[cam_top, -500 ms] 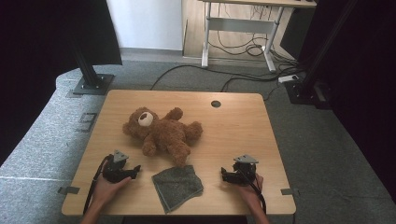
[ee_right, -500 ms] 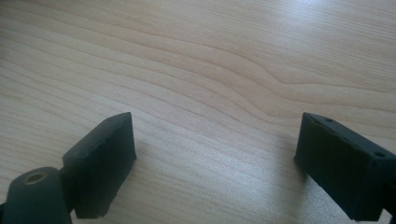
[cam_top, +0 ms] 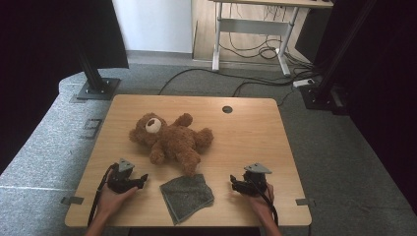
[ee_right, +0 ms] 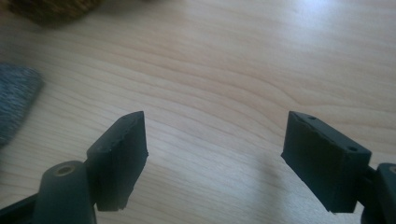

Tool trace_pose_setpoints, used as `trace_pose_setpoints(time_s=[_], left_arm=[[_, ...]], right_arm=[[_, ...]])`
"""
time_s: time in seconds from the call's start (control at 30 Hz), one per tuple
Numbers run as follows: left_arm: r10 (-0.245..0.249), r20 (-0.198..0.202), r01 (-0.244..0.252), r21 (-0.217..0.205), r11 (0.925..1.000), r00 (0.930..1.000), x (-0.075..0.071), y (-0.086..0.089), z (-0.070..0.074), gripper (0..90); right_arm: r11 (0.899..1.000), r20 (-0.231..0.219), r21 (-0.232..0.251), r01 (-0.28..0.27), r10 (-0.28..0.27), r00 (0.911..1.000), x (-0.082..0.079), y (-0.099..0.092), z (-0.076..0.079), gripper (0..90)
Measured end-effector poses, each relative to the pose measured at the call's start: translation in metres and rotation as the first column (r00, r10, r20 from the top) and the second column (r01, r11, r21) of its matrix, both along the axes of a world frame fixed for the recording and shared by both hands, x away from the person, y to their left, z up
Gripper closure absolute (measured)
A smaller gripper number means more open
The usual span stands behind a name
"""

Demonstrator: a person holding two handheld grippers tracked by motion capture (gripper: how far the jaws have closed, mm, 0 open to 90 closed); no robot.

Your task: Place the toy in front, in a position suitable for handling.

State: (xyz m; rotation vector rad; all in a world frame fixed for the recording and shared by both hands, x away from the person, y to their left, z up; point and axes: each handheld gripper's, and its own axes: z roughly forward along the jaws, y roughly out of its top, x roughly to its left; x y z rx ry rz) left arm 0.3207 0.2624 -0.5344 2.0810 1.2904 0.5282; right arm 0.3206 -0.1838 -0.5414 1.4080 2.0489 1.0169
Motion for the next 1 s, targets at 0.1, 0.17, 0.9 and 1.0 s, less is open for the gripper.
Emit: trace_pose_setpoints(time_s=[0.1,0.17,0.9,1.0], left_arm=[[0.003,0.005,-0.003,-0.008,1.0000,1.0000,0.000,0.001,0.001,29.2],[0.005,0.008,-0.005,-0.011,0.9999,1.0000,0.000,0.002,0.002,29.2],[-0.004,0.034,0.006,-0.071,0.9974,0.9994,0.006,0.007,0.010,29.5],[0.004,0.035,-0.001,-0.078,0.9970,0.9994,0.005,0.008,0.010,29.5]], right_arm=[[1.000,0.021,0.018,-0.012,0.012,0.9997,-0.003,0.002,0.003,23.1],[0.999,0.027,0.032,-0.021,0.020,0.9994,-0.004,0.003,0.004,23.8],[0.970,0.106,0.187,-0.158,0.140,0.9844,0.004,0.051,0.037,24.1],[0.965,0.117,0.196,-0.175,0.154,0.9811,0.007,0.058,0.043,23.8]])
